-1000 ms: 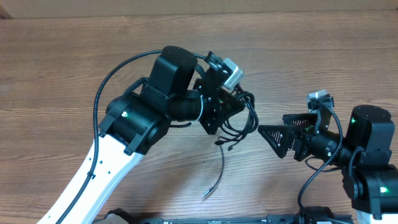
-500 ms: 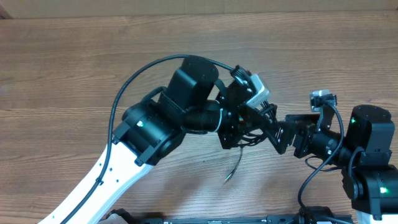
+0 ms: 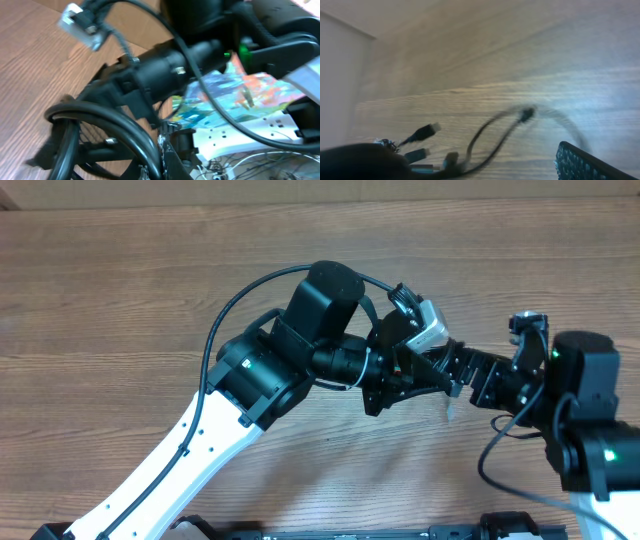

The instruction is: Untangle cables

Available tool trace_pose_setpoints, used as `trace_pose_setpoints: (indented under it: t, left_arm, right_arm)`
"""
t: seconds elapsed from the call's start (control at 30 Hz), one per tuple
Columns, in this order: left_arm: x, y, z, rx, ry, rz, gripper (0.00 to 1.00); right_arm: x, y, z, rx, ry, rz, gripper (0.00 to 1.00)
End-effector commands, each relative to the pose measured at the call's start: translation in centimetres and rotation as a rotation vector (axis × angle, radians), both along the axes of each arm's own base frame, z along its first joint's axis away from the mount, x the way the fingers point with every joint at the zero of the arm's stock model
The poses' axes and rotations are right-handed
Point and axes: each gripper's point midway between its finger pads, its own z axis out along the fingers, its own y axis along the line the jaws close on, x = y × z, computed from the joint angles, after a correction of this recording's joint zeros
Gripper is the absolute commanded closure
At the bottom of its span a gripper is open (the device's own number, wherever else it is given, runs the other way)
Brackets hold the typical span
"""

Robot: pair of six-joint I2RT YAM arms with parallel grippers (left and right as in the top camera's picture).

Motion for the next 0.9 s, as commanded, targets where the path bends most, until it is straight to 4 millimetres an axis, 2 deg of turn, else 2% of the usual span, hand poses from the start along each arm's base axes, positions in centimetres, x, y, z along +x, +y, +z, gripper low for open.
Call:
trace_pose_setpoints:
  t: [0.0, 0.2, 0.37, 0.7, 0.77, 0.83, 0.87]
  left_arm:
    - [-6.1, 1.7, 5.6, -0.171, -0.018, -0.253, 0.96]
    - [-5.9, 2.1, 5.9, -0.177, -0.028, -0.241, 0.96]
    - [-5.5, 3.2, 6.8, -0.194, -0.055, -0.21, 0.96]
    - [-5.1, 5.4, 8.5, -0.222, -0.107, -0.148, 0.96]
    - [-5.1, 5.7, 8.6, -0.224, -0.115, -0.14, 0.96]
    - [-5.1, 5.9, 8.8, -0.226, -0.12, -0.135, 0.96]
    - [-5.1, 5.9, 8.8, -0.227, -0.121, -0.136, 0.96]
  right_arm:
    - [1.4, -4.6, -5.1, -0.167, 0.169, -0.21, 0.0]
    - [1.5, -5.6, -6.1, -0.211, 0.212, -0.258, 0.0]
    - [1.0, -6.6, -6.5, -0.255, 0.235, -0.294, 0.0]
    - [0.7, -7.0, -6.7, -0.274, 0.249, -0.306, 0.0]
    - [0.7, -7.0, -6.7, -0.274, 0.249, -0.306, 0.03]
    - [0.7, -6.9, -6.7, -0.272, 0.249, -0.305, 0.1]
    - [0.7, -6.8, -6.7, -0.268, 0.25, -0.301, 0.23]
